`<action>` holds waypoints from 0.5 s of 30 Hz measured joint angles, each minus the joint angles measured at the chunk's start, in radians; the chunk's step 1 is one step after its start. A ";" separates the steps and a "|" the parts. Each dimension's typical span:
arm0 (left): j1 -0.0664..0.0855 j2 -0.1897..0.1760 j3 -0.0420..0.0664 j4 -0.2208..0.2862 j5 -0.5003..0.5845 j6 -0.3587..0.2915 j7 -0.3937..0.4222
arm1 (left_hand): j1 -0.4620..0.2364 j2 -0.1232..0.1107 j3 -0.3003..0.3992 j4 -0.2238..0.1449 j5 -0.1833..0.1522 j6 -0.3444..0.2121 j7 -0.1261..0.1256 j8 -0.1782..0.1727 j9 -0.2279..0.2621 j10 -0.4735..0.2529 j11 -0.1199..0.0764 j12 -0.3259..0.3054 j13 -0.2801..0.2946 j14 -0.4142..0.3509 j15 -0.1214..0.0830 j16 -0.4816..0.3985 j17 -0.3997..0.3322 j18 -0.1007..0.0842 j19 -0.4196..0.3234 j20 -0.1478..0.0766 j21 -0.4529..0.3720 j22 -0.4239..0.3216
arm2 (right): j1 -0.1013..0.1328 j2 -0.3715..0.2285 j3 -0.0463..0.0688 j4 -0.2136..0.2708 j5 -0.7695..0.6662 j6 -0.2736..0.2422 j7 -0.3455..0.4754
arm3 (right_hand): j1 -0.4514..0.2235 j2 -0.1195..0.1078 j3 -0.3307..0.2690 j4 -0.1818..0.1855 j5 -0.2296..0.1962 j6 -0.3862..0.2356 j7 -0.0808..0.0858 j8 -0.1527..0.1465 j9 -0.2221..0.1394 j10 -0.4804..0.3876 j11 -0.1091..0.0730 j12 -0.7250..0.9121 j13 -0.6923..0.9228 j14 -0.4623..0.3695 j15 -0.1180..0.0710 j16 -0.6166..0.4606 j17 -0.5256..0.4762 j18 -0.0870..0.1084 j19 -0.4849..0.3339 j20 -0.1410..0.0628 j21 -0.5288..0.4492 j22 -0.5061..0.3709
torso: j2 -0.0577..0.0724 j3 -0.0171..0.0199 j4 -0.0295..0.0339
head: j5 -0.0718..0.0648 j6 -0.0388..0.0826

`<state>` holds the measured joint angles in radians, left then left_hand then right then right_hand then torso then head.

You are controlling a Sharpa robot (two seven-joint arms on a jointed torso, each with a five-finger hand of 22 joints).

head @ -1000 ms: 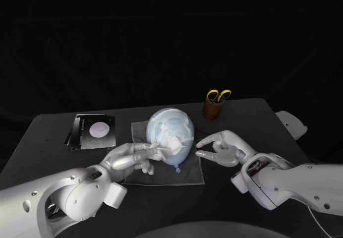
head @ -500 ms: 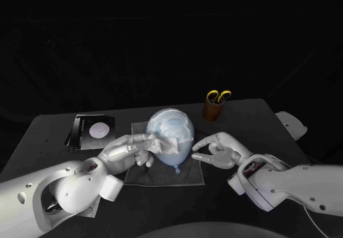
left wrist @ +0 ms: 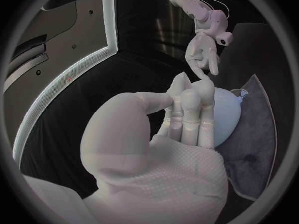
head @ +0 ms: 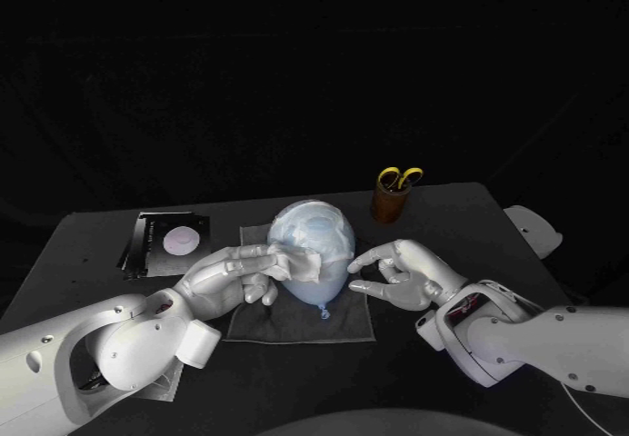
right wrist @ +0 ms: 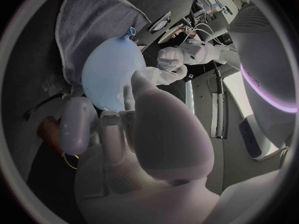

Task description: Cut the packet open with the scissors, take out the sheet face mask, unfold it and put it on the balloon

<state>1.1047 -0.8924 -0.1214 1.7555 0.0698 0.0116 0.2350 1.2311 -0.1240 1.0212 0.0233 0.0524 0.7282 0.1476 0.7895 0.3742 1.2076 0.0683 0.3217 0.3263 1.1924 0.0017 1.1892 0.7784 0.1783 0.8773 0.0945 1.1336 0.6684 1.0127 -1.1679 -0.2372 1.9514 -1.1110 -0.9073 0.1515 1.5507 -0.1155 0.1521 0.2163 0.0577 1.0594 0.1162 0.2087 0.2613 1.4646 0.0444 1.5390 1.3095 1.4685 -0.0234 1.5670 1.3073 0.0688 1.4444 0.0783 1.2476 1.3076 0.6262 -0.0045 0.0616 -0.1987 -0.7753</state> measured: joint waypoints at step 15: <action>0.001 -0.003 0.000 -0.002 0.017 0.000 0.001 | -0.007 -0.004 0.000 0.000 0.000 -0.002 -0.001 0.000 0.001 -0.003 0.003 0.004 0.005 0.012 -0.001 0.007 0.015 -0.001 0.000 0.000 0.004 0.001 | -0.013 0.013 0.000 -0.023 -0.379 -0.041 0.046 | 0.013 -0.014 0.006 -0.011 -0.004 -0.006 0.006 -0.008 -0.012 0.002 -0.005 -0.001 -0.002 0.000 0.000 -0.002 0.001 0.000 0.008 -0.003 0.000 0.000 | 0.000 0.0005 -0.0003 | -0.003 -0.002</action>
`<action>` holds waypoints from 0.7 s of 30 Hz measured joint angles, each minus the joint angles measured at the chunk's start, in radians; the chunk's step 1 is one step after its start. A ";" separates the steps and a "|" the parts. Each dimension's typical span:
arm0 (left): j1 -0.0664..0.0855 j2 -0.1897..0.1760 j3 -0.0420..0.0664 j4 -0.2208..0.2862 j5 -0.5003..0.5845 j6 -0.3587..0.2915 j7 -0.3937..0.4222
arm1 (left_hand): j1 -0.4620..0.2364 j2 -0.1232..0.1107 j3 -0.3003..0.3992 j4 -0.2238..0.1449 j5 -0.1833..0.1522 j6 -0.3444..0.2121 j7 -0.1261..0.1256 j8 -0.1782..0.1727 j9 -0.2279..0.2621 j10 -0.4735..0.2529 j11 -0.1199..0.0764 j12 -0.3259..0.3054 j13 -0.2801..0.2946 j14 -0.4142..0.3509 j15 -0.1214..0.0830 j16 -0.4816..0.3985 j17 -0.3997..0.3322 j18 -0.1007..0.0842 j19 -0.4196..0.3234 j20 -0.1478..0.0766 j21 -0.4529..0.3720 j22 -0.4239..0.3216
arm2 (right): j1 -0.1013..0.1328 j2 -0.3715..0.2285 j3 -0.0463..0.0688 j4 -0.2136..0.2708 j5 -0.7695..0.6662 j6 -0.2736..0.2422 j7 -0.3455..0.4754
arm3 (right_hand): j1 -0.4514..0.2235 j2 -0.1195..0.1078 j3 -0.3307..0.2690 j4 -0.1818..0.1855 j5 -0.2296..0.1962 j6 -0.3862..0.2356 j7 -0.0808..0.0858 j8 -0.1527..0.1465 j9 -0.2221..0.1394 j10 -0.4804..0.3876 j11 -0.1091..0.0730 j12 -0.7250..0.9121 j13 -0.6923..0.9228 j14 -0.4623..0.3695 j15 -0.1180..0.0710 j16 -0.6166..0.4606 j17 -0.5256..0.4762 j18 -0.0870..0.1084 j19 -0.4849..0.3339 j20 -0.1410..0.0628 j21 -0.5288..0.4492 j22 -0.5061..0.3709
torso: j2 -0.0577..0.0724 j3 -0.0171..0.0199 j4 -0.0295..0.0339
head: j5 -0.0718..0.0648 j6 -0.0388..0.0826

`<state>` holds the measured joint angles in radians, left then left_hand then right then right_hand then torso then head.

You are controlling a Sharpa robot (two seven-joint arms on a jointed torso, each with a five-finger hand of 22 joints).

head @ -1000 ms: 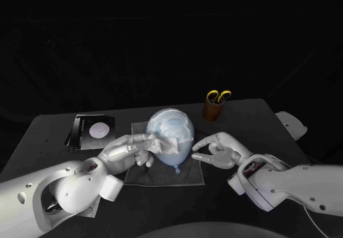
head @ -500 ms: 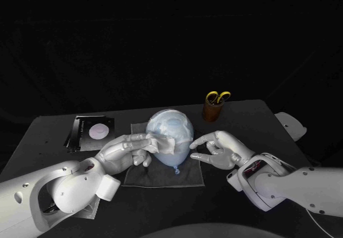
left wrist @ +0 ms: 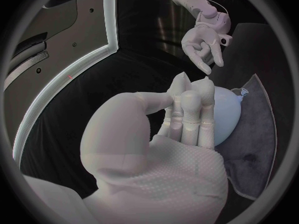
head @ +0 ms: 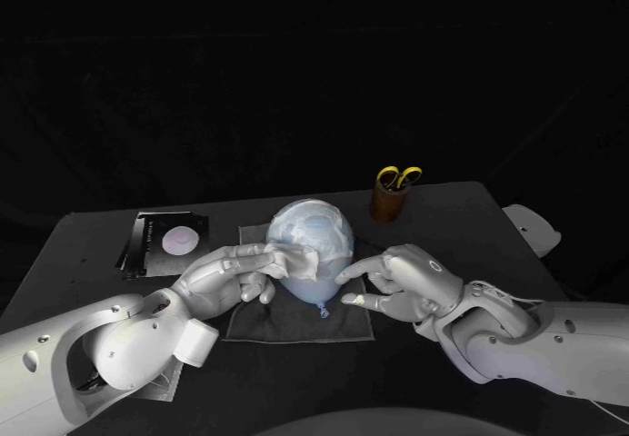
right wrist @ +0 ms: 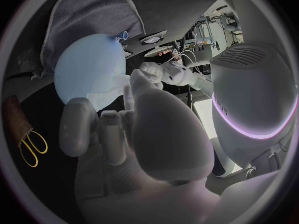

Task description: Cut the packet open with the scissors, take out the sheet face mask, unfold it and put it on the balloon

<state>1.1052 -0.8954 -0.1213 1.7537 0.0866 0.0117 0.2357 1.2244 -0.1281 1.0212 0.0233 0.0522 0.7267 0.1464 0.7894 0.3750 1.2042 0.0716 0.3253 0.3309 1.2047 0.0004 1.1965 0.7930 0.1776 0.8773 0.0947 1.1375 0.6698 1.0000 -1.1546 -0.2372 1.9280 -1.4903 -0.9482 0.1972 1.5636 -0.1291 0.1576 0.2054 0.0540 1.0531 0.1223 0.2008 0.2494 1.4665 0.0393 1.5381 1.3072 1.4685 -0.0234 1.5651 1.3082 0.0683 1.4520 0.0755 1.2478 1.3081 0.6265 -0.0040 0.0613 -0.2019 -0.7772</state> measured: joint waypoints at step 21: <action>0.000 -0.002 0.000 -0.002 0.004 -0.001 -0.001 | -0.016 0.000 0.008 -0.008 -0.003 -0.001 0.000 0.000 0.016 -0.004 -0.004 0.004 0.007 0.011 -0.001 0.012 0.025 -0.001 0.000 0.000 0.004 0.001 | -0.003 0.055 0.001 -0.040 -0.184 -0.006 -0.133 | 0.008 -0.002 0.024 -0.009 0.000 -0.042 0.018 -0.044 -0.022 0.000 0.007 -0.020 0.001 0.000 0.001 0.001 -0.001 0.000 -0.017 0.009 -0.044 0.000 | 0.000 0.0004 0.0003 | 0.001 -0.005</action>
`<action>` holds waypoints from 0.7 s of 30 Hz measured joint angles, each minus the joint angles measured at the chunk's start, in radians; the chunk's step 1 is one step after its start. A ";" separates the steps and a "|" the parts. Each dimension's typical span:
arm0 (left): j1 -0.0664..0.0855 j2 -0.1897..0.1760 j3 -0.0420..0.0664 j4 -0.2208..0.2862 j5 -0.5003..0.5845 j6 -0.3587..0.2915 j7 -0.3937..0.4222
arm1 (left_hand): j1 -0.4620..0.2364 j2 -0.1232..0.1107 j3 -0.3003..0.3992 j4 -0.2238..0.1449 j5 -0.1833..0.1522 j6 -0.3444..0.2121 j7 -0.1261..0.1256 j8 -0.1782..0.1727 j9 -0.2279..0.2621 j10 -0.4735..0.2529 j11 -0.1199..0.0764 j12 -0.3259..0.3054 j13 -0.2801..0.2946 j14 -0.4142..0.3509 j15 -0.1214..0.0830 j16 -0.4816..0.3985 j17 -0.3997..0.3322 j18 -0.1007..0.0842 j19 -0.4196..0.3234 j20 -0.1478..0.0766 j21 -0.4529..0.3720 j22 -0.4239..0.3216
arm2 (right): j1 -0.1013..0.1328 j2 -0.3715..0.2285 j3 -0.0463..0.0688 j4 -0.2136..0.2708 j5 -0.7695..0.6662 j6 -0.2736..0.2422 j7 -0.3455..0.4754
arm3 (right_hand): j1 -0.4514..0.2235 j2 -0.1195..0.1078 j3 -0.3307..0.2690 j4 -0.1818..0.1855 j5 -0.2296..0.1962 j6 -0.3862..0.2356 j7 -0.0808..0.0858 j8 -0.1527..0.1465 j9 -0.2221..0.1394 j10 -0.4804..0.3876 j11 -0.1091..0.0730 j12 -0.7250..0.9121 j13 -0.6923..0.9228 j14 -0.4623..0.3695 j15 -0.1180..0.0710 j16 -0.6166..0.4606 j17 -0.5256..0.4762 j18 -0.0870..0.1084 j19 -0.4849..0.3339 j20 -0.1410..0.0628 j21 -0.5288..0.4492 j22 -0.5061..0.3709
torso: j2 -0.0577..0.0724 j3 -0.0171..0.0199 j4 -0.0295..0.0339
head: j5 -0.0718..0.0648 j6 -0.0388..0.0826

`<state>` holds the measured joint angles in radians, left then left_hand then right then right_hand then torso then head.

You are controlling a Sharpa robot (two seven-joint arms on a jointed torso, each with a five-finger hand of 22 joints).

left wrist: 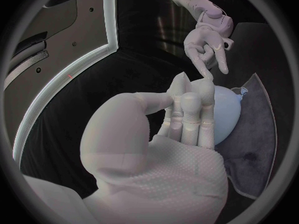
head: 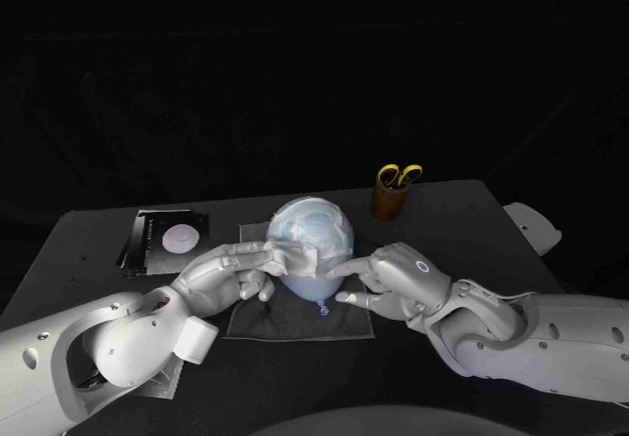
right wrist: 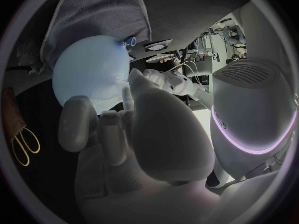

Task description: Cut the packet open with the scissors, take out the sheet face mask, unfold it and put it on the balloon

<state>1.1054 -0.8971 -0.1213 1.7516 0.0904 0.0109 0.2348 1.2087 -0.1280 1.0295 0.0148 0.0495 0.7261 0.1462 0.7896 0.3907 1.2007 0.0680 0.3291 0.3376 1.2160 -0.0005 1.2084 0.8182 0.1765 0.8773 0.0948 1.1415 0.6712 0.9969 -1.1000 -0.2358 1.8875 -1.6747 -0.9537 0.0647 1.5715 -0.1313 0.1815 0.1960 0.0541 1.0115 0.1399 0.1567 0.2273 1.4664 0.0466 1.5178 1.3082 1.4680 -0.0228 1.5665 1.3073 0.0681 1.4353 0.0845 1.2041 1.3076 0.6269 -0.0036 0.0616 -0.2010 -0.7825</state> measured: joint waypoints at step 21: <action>0.000 0.000 0.000 -0.005 0.001 -0.001 -0.002 | 0.000 0.000 0.000 -0.005 -0.003 -0.002 -0.002 0.000 0.001 0.000 0.000 0.000 0.003 0.007 0.001 0.004 0.009 -0.007 0.000 0.000 0.000 0.000 | 0.001 0.005 0.017 -0.002 -0.018 -0.001 -0.007 | 0.000 0.000 0.011 0.005 0.000 -0.013 0.001 -0.015 -0.006 0.000 0.007 -0.001 0.000 -0.004 0.004 0.001 0.001 0.000 -0.005 0.005 -0.018 0.000 | -0.001 -0.0004 0.0000 | 0.001 -0.008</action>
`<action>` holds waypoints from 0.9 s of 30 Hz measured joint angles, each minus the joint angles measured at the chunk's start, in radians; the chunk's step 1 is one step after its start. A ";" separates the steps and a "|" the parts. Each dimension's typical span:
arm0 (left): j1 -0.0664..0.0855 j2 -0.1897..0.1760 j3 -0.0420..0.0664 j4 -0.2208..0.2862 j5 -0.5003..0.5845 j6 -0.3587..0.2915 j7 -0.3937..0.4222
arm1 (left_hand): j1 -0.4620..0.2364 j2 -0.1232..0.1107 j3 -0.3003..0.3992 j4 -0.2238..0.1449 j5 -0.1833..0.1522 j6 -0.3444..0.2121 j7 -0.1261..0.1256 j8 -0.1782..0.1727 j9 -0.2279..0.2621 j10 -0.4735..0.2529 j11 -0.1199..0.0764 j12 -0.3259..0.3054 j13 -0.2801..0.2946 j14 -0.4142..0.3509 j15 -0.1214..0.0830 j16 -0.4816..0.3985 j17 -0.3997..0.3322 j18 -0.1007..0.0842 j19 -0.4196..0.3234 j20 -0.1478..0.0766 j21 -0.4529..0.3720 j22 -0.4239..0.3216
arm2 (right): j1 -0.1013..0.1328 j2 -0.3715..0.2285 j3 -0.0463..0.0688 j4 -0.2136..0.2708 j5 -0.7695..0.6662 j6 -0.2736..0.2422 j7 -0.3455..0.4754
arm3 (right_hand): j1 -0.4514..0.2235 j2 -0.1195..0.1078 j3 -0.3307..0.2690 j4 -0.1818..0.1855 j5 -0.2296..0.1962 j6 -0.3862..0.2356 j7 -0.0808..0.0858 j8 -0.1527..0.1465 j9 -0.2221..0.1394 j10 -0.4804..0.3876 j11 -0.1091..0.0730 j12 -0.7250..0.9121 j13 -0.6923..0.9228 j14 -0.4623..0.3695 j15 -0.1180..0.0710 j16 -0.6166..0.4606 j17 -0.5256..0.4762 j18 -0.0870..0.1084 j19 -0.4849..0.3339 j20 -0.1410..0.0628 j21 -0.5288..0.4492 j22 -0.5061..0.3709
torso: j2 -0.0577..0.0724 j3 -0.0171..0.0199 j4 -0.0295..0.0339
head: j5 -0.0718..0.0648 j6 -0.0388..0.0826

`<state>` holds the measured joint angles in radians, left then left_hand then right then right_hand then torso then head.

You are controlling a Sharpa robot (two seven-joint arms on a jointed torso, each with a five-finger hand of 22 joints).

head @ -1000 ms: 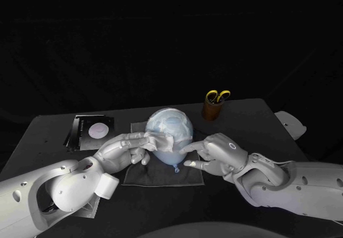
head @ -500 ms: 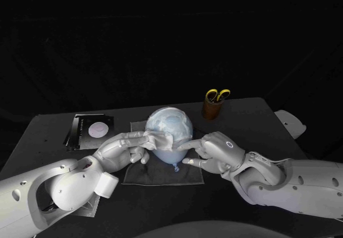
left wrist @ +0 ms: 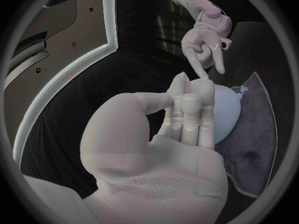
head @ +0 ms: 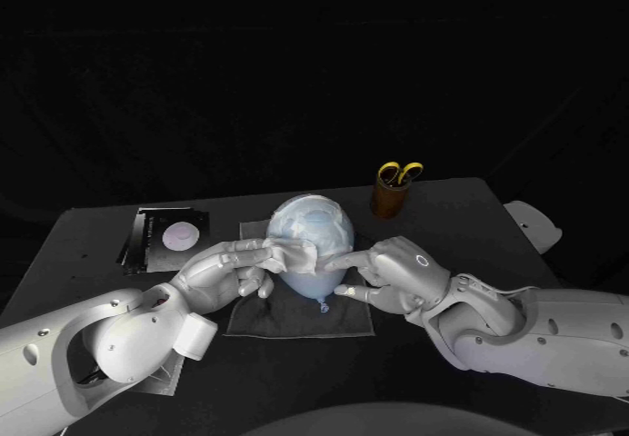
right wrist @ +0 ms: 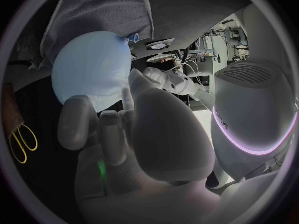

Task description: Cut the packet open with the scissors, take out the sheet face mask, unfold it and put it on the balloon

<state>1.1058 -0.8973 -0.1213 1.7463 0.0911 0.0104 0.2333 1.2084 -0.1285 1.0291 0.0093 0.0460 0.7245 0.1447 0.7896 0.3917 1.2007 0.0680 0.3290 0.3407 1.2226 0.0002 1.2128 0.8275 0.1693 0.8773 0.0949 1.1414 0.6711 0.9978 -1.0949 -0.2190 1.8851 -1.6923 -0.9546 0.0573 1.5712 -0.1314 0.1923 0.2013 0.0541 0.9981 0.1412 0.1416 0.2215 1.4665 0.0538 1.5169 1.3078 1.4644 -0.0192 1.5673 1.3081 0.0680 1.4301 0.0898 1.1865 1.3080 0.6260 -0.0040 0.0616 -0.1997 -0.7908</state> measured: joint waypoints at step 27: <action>0.001 0.000 0.000 -0.004 0.000 0.000 -0.002 | -0.003 0.005 0.000 0.000 -0.003 -0.002 -0.002 0.000 0.005 0.000 0.000 0.003 0.004 0.005 -0.002 0.010 0.011 -0.002 0.000 0.000 0.004 0.001 | 0.034 0.032 0.008 -0.068 -0.022 0.000 0.031 | 0.010 -0.011 0.008 -0.008 0.000 -0.009 -0.009 -0.016 -0.007 0.000 0.000 -0.013 -0.001 -0.002 0.002 0.000 0.000 0.000 -0.007 0.000 -0.004 0.000 | 0.000 -0.0001 -0.0003 | 0.003 0.000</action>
<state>1.1065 -0.8976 -0.1213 1.7423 0.0914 0.0105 0.2312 1.2053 -0.1237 1.0289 0.0095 0.0431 0.7228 0.1431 0.7894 0.3968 1.2007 0.0681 0.3322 0.3449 1.2280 -0.0016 1.2227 0.8386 0.1677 0.8772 0.0950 1.1452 0.6719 1.0322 -1.0629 -0.2108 1.8175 -1.7138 -0.9550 0.0885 1.5811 -0.1428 0.2005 0.1931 0.0542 0.9894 0.1320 0.1251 0.2142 1.4663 0.0535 1.5038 1.3073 1.4628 -0.0176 1.5673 1.3078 0.0679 1.4229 0.0897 1.1827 1.3081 0.6263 -0.0041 0.0613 -0.1966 -0.7911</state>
